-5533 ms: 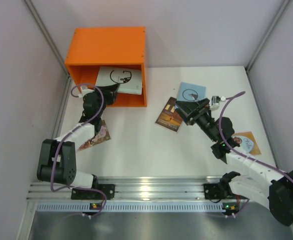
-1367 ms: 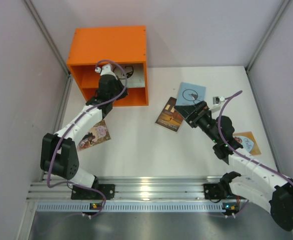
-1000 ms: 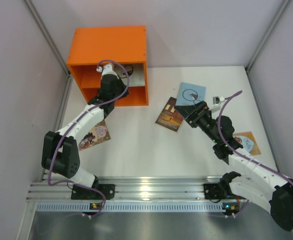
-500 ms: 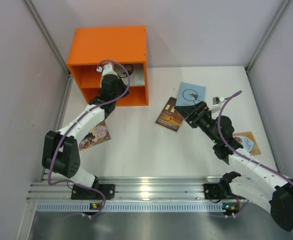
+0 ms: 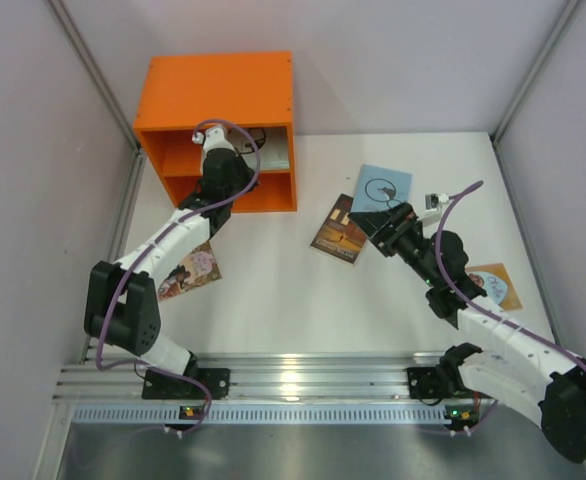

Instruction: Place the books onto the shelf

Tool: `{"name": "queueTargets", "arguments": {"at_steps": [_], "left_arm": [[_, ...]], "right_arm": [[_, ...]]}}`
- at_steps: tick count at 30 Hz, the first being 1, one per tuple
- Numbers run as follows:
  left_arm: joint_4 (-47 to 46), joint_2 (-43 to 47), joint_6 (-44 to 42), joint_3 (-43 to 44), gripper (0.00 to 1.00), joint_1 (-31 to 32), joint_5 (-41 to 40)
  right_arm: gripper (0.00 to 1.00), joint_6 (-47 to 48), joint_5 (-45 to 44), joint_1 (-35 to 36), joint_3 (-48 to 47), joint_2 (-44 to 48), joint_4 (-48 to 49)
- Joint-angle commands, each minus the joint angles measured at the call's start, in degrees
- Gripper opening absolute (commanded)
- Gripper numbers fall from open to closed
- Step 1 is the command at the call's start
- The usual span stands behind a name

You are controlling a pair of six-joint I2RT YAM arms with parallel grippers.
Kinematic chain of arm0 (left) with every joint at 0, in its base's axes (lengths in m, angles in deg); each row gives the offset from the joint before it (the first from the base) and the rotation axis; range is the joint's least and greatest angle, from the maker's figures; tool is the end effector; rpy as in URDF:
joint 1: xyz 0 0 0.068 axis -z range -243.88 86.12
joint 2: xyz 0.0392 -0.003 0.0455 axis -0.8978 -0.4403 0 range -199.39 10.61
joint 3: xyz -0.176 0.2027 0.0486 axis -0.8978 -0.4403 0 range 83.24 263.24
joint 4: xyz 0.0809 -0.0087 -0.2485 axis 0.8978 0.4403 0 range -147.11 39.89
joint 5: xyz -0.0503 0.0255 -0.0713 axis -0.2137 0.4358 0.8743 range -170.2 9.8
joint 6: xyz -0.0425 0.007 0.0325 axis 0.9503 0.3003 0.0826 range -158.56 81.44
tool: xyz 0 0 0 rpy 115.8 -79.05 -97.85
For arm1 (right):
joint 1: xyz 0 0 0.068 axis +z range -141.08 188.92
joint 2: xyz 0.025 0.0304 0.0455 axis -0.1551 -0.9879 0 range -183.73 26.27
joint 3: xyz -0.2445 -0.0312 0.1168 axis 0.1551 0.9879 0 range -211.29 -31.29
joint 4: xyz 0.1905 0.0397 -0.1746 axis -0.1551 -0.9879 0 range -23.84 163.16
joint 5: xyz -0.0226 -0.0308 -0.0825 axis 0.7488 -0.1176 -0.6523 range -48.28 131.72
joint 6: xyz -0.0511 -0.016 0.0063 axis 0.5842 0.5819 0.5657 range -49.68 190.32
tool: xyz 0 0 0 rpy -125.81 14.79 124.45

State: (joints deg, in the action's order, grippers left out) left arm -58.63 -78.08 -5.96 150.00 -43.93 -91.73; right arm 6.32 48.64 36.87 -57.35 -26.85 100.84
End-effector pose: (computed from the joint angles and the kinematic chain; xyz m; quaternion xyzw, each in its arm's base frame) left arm 0.3461 -0.1180 0.3036 -0.1470 0.8057 -0.1774 0.5456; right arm 0.1891 0.1051 0.2678 0.1764 0.6808 0.5398 0.4627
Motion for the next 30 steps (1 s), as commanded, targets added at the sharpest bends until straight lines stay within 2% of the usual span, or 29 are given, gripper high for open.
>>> {"name": "queueTargets", "arguments": {"at_steps": [1,30], "left_arm": [[-5.9,-0.8,-1.0,3.3,0.00,0.0,-1.8],[-6.7,-2.8,-1.6,5.2,0.00,0.2,-3.9]], "right_arm": [[1.00,1.3,-0.7,-0.7,-2.9,0.9,1.3],[1.00,1.9,-0.5,-0.6,-4.0,0.3,1.0]]}}
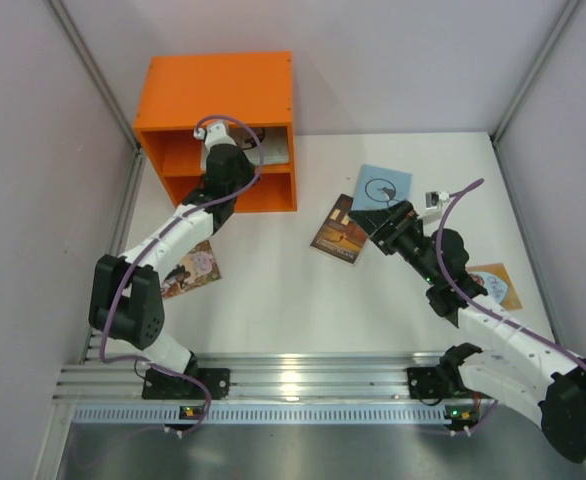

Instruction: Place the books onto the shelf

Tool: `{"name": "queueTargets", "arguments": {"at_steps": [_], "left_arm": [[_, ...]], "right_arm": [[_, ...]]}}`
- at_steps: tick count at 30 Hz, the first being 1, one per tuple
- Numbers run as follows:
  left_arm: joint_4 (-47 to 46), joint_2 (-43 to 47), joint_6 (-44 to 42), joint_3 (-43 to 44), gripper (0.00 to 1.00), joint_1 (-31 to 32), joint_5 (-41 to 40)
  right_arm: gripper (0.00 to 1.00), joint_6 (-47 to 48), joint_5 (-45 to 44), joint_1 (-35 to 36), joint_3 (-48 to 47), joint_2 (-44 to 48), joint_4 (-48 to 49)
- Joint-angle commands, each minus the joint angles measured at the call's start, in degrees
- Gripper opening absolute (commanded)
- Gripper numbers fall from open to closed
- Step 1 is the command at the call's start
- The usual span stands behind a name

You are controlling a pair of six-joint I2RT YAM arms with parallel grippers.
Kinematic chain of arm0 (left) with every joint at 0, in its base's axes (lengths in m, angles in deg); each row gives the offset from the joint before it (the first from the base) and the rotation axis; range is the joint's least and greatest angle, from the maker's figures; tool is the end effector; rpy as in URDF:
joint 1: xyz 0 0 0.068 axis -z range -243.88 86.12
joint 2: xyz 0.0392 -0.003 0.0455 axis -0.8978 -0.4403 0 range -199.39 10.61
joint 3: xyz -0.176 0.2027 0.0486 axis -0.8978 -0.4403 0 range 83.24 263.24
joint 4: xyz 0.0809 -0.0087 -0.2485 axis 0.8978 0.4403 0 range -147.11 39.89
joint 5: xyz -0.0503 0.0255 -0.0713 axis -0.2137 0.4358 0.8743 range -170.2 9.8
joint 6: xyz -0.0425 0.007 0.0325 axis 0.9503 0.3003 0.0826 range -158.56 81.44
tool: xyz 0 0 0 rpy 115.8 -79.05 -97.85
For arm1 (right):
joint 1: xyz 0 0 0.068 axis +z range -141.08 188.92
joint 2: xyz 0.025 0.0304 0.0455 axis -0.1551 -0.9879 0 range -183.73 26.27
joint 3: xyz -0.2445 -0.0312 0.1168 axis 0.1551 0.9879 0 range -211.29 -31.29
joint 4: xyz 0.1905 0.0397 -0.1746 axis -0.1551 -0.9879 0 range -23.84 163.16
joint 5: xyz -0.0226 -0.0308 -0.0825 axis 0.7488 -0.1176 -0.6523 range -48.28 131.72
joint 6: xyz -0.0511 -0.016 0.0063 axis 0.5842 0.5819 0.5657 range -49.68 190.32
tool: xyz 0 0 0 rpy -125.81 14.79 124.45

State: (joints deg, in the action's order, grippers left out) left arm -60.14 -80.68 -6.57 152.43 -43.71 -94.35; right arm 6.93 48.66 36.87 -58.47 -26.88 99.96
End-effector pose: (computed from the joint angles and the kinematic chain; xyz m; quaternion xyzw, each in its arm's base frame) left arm 0.3578 -0.1221 0.3053 -0.1543 0.7966 -0.1630 0.5613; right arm 0.1901 0.1057 0.2729 0.1722 0.6805 0.5382 0.4664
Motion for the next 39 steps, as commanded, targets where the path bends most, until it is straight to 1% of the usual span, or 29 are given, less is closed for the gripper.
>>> {"name": "queueTargets", "arguments": {"at_steps": [1,4,8,11,12,14,15,17,18,20,22,23,24,26,28,29,30,34,39], "left_arm": [[-5.1,-0.3,-1.0,2.9,0.00,0.0,-1.6],[-4.8,0.1,-1.1,2.4,0.00,0.0,-1.8],[-4.3,3.3,0.2,-0.2,0.00,0.1,-4.2],[-1.4,7.2,1.3,-1.9,0.00,0.1,-8.6],[-0.4,9.1,2.4,-2.6,0.00,0.1,-11.5],[2.0,11.0,3.4,-3.1,0.00,-0.7,-12.6],[2.8,11.9,5.7,-3.3,0.00,-1.3,-13.0],[7.4,13.8,8.3,-3.3,0.00,-4.1,-11.1],[8.4,14.4,10.7,-3.3,0.00,-6.3,-10.2],[10.4,15.3,12.6,-3.3,0.00,-8.4,-6.9],[11.5,15.8,15.5,-3.3,0.00,-11.8,-4.3],[12.0,16.0,16.7,-3.4,0.00,-13.0,-1.3],[12.2,16.1,18.6,-3.7,0.00,-15.3,0.4],[12.4,16.7,20.8,-4.4,0.00,-17.3,4.1],[10.9,17.1,24.2,-6.5,0.00,-19.5,6.6],[9.9,17.1,25.1,-7.2,0.00,-19.8,9.4],[8.4,16.9,26.8,-8.2,0.00,-21.7,10.4],[5.8,15.8,29.2,-9.0,0.00,-23.1,13.1],[3.6,14.0,30.2,-9.4,0.00,-23.4,13.5]], "right_arm": [[1.00,1.3,-0.5,-0.6,-2.8,0.3,1.8],[1.00,1.3,-0.6,-0.6,-2.7,0.2,1.9],[1.00,1.4,-0.6,-0.3,-2.7,0.1,1.9],[1.00,1.2,-0.6,-0.1,-2.5,0.1,2.1],[1.00,1.1,-0.7,0.0,-2.4,0.1,2.2],[1.00,0.9,-1.0,0.4,-2.1,0.2,2.6],[1.00,0.8,-1.1,0.7,-2.1,0.3,2.6],[1.00,0.8,-1.5,1.1,-2.1,0.5,2.6],[1.00,0.8,-1.7,1.3,-2.1,0.7,2.6],[1.00,0.8,-2.0,1.7,-2.0,1.0,2.6],[1.00,0.8,-2.0,1.8,-2.1,1.0,2.4],[1.00,0.8,-2.2,1.9,-2.0,1.5,2.3],[1.00,0.8,-2.3,1.9,-2.0,1.6,2.2],[1.00,0.9,-2.5,1.9,-1.9,2.3,1.8],[1.00,1.1,-2.7,1.9,-1.9,2.7,1.5],[1.00,1.2,-2.8,1.9,-1.9,2.8,1.4],[1.00,1.3,-2.9,1.9,-1.9,3.0,1.3],[1.00,1.5,-3.0,1.9,-1.9,3.1,1.1],[1.00,2.0,-3.3,1.9,-2.1,3.2,0.8]]}}
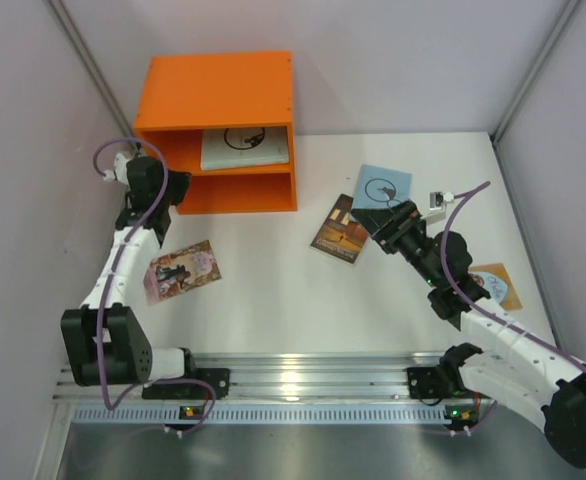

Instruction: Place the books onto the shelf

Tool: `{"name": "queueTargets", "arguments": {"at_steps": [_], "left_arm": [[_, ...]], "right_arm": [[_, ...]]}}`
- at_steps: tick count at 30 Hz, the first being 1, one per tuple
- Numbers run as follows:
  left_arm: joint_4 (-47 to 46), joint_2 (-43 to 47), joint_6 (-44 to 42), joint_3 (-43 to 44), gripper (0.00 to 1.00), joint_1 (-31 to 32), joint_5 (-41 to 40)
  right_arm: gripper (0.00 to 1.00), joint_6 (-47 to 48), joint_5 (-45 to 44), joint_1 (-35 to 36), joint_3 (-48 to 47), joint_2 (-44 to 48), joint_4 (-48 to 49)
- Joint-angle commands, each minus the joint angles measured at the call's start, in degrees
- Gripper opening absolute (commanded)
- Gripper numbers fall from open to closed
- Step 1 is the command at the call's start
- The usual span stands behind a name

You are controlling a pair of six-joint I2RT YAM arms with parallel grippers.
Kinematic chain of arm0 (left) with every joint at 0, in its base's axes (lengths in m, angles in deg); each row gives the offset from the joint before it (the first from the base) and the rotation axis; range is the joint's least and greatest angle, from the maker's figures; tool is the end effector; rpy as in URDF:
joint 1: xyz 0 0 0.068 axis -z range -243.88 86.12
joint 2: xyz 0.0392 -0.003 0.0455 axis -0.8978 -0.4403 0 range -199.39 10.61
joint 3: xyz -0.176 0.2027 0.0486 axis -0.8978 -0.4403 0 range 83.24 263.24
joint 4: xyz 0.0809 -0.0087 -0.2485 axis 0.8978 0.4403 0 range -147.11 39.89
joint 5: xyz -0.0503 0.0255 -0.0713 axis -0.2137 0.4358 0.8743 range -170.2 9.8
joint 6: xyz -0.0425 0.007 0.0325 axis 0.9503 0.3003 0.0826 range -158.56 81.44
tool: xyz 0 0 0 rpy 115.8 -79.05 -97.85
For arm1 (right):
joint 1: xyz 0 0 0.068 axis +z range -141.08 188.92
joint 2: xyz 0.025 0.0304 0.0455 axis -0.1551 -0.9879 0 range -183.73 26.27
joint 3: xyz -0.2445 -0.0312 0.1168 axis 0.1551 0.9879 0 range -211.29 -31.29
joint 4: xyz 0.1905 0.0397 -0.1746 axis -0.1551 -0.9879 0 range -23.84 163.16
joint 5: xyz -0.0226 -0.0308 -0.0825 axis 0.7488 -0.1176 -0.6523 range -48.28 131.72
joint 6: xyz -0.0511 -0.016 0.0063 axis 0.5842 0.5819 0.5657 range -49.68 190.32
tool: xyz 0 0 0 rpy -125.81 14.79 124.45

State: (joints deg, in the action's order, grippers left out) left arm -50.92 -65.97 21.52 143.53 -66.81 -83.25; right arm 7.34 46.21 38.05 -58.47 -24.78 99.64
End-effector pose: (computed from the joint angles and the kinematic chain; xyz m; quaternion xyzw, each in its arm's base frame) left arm 0.3114 0.0179 0.3172 -0.4469 0.7008 -0.2463 0.4985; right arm 0.1836 0.1054 0.2795 0.1739 0.6686 0.5390 0.4819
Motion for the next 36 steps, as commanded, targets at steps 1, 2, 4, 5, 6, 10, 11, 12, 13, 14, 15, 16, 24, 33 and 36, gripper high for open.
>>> {"name": "queueTargets", "arguments": {"at_steps": [1,2,4,5,6,10,11,12,13,14,15,16,24,33,36], "left_arm": [[-7.6,-0.9,2.2,-0.9,0.00,-0.3,2.7],[-7.9,-1.1,2.5,-1.1,0.00,-0.3,2.8],[-8.2,-1.9,2.6,-1.0,0.00,-0.3,2.7],[-8.3,-2.3,2.6,-1.1,0.00,-0.3,2.7],[-8.6,-2.4,2.8,-1.1,0.00,-0.3,4.4],[-10.1,-3.6,2.9,-1.2,0.00,-0.3,4.8],[-10.8,-4.0,2.9,-1.3,0.00,-0.3,5.2],[-12.0,-4.1,2.9,-1.4,0.00,-0.3,5.2],[-12.5,-4.3,3.0,-1.4,0.00,-0.3,5.2],[-12.8,-4.7,3.0,-1.2,0.00,-0.3,5.2],[-13.0,-5.0,3.0,-1.0,0.00,-0.3,5.2],[-13.0,-5.2,2.9,-0.8,0.00,-0.4,5.2],[-14.5,-6.7,2.6,-1.1,0.00,-0.3,5.4],[-17.2,-7.6,2.7,-1.0,0.00,-0.2,5.7],[-18.0,-7.9,2.7,-1.1,0.00,-0.2,5.8]], "right_arm": [[0.99,1.6,-0.9,0.7,-2.2,1.0,1.0],[1.00,1.6,-0.8,0.7,-2.3,1.0,1.0],[1.00,1.7,-0.9,0.7,-2.4,0.7,0.9],[1.00,1.7,-1.0,0.7,-2.5,0.5,0.9],[1.00,1.8,-0.9,0.7,-2.6,0.5,1.0],[1.00,1.9,-0.7,0.7,-3.1,-0.1,1.1],[1.00,2.0,-0.7,0.7,-3.1,-0.2,1.1],[1.00,2.0,-0.7,0.7,-3.1,-0.1,1.0],[1.00,2.0,-0.7,0.7,-3.1,-0.2,1.1],[1.00,2.1,-0.8,0.7,-3.1,-0.4,1.0],[1.00,2.1,-0.8,0.8,-3.2,-0.4,1.1],[1.00,2.1,-0.8,0.7,-3.2,-0.5,1.1],[1.00,2.2,-0.8,0.7,-3.4,-0.6,1.1],[1.00,2.3,-1.1,0.7,-2.9,-0.2,0.9],[1.00,2.3,-1.1,0.7,-2.8,-0.1,0.9]]}}
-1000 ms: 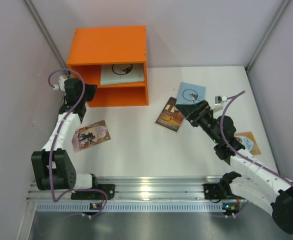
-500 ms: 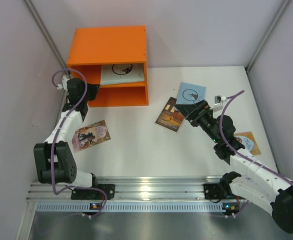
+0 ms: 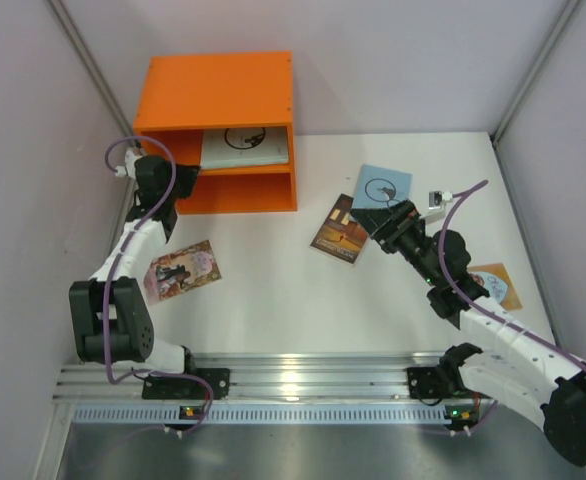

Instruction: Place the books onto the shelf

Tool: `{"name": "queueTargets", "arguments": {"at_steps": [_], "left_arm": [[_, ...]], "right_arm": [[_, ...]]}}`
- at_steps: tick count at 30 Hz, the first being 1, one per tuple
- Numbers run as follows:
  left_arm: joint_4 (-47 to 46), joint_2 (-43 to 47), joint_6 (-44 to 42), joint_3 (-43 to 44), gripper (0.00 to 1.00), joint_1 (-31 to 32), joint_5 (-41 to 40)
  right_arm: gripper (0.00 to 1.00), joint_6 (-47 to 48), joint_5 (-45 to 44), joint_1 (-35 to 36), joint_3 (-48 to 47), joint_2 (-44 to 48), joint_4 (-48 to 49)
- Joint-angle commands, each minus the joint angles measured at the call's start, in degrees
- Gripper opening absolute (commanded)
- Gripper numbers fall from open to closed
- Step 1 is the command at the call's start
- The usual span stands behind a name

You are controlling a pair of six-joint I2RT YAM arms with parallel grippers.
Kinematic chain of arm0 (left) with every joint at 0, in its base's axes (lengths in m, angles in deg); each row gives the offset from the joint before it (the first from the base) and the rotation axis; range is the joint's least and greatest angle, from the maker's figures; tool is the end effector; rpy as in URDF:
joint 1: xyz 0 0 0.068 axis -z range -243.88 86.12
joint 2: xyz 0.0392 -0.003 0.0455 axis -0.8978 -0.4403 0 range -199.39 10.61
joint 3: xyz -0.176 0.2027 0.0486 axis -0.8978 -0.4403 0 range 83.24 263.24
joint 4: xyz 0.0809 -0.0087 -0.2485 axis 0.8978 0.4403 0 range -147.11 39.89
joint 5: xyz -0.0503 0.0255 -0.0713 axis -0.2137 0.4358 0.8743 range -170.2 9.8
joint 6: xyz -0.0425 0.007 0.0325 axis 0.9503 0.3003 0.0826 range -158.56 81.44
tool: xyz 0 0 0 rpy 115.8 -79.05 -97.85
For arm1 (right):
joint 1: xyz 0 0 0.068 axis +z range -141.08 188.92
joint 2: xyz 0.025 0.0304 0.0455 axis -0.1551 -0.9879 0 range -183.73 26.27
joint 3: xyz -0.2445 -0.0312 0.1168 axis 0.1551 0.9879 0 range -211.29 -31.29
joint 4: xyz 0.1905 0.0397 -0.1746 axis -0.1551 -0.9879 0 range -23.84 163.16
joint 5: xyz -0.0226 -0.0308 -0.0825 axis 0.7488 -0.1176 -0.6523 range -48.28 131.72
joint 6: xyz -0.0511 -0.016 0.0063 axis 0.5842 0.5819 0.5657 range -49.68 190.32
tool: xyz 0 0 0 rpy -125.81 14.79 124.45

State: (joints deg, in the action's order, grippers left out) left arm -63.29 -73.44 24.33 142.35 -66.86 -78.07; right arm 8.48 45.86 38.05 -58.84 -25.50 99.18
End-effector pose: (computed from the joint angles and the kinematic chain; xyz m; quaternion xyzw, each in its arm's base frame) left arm 0.3434 0.0166 0.2919 -0.4328 0.6880 -0.3038 0.4970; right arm 0.1858 0.1064 0.2785 0.1710 0.6746 0.5294 0.4852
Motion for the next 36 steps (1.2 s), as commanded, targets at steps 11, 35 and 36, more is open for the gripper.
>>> {"name": "queueTargets", "arguments": {"at_steps": [11,35,36], "left_arm": [[-7.6,-1.3,0.1,-0.3,0.00,0.5,1.0],[-8.1,-0.7,-0.1,-0.6,0.00,2.3,1.7],[-8.1,-0.6,-0.1,-0.7,0.00,2.5,1.6]], "right_arm": [[1.00,1.1,-0.8,0.7,-2.2,0.8,1.3],[1.00,0.8,-0.8,0.7,-2.0,0.8,1.2],[1.00,0.9,-0.8,0.7,-2.2,0.8,1.3]]}}
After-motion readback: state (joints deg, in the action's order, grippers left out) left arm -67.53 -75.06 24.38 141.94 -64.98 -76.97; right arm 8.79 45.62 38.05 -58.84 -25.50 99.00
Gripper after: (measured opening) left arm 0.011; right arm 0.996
